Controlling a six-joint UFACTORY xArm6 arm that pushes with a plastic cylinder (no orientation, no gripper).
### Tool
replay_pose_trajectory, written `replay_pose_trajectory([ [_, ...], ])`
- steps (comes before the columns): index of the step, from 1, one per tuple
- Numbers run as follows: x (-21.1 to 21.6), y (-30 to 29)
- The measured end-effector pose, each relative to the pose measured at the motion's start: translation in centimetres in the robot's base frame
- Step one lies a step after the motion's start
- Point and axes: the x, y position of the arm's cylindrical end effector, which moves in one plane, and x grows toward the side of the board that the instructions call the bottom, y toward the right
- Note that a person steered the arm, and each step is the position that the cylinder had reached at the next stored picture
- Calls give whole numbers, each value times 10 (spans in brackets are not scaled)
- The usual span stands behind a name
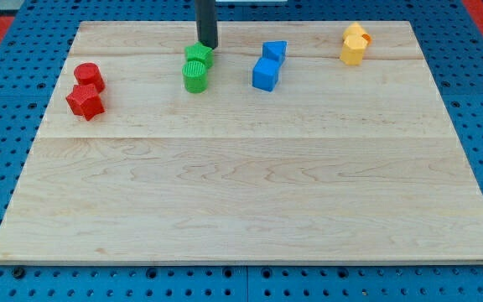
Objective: Push the red blocks to the top left of the board
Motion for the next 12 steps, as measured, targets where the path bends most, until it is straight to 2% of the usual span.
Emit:
replay_pose_trajectory([
  [1, 18, -27],
  [3, 102, -5],
  [4, 100, -13],
  [5, 100, -49],
  [6, 138, -88],
  [7, 153, -148],
  [8, 144, -169],
  [10, 78, -169],
  [12, 42, -169],
])
